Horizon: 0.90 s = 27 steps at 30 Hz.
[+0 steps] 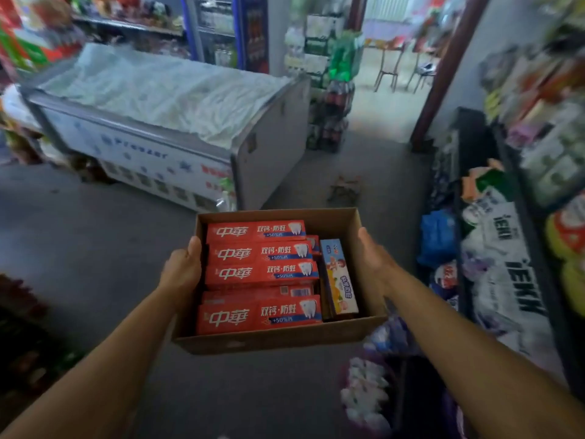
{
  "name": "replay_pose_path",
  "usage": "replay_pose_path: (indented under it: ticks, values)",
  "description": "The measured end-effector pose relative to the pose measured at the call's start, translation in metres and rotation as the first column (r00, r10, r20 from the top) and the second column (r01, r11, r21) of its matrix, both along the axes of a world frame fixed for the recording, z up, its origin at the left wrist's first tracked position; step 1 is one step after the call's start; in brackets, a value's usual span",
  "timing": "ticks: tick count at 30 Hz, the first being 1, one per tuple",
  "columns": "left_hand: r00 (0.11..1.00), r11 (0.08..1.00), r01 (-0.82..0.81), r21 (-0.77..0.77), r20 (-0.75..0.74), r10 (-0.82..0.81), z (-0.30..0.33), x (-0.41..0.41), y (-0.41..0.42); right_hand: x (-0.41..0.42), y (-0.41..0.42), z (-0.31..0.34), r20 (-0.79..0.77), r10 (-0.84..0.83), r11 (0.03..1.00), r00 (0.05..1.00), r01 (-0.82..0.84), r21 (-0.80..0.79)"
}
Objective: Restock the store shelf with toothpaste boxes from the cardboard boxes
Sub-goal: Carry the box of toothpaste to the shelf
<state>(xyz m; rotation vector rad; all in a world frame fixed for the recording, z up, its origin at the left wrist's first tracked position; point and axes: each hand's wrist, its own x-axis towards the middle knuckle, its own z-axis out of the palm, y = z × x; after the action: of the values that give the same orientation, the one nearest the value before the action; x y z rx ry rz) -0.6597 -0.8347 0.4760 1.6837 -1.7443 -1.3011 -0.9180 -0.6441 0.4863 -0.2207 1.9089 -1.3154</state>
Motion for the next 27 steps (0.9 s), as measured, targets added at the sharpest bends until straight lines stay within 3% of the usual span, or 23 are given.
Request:
replay_pose_path:
  ticks: [7, 11, 15, 18, 27]
  values:
    - [0.949, 0.952, 0.301, -0.059, -0.082, -0.305, -0.027, -0.209, -0.156, -0.136, -0.074, 0.007, -0.021, -0.348, 0.937, 0.937, 0.346, -0.049]
    - [0.891, 0.888, 0.452, -0.088, -0.008, -0.454, 0.006, -0.323, -0.209, -0.222, -0.119, 0.002, 0.047, -0.532, 0.841, 0.845, 0.534, -0.082]
    - [0.821, 0.815, 0.571, -0.103, 0.064, -0.567, 0.018, -0.443, -0.263, -0.327, -0.144, -0.041, 0.125, -0.588, 0.800, 0.799, 0.597, -0.056]
    - [0.773, 0.767, 0.633, -0.109, 0.039, -0.633, 0.012, -0.533, -0.300, -0.402, -0.168, -0.058, 0.134, -0.661, 0.740, 0.739, 0.671, -0.048]
    - [0.767, 0.766, 0.642, -0.030, 0.027, -0.641, -0.017, -0.806, -0.415, -0.617, -0.298, -0.009, 0.017, -0.729, 0.684, 0.684, 0.729, -0.019]
